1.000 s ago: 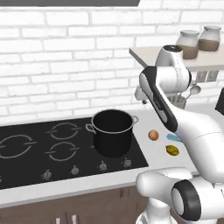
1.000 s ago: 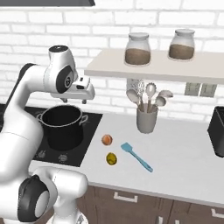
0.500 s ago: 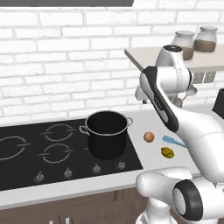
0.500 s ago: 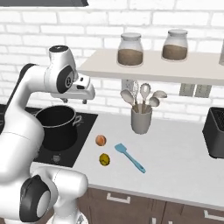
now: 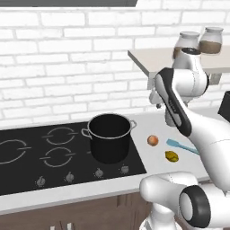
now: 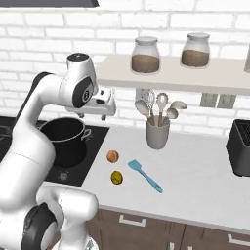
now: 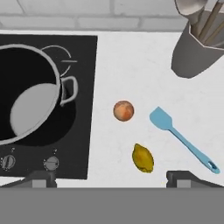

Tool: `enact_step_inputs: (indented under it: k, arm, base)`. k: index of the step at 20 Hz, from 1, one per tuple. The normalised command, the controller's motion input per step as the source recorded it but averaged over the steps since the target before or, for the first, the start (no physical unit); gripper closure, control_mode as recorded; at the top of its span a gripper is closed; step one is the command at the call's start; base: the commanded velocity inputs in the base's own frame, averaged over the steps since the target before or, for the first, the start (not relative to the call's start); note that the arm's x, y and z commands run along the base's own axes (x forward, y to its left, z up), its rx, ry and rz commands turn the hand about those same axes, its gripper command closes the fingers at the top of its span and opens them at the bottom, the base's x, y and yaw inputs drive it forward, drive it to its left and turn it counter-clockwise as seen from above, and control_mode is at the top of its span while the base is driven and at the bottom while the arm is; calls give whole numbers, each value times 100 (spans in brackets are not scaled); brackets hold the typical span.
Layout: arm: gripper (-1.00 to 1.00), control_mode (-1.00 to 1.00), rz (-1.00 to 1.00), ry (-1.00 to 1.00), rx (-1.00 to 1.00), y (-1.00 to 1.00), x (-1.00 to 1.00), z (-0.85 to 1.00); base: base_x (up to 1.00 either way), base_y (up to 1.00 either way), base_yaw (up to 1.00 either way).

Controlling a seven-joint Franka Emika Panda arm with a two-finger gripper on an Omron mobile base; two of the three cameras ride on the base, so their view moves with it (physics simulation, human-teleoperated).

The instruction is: Put the lemon and onion in the pot. Retrieve the spatula and lightly stir the vegetables in the pot.

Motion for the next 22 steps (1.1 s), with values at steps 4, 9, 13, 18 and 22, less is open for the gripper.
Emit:
enact_step_inputs:
  k: [4,9,13,18,22]
  arm:
    - [-100,-100,0,7,1,-74,-9,-54]
    - [-100,-100,-1,21,0,-54,3,-83]
    - [-100,-100,-1,20,0,-14,0,-96]
    - [-100,-100,0,6,0,0,0,-85]
    - [-100,-100,0,0,0,1,0,-64]
  base:
    - [0,0,0]
    - [0,0,0]
    - [0,0,0]
    - [0,0,0]
    - [0,0,0]
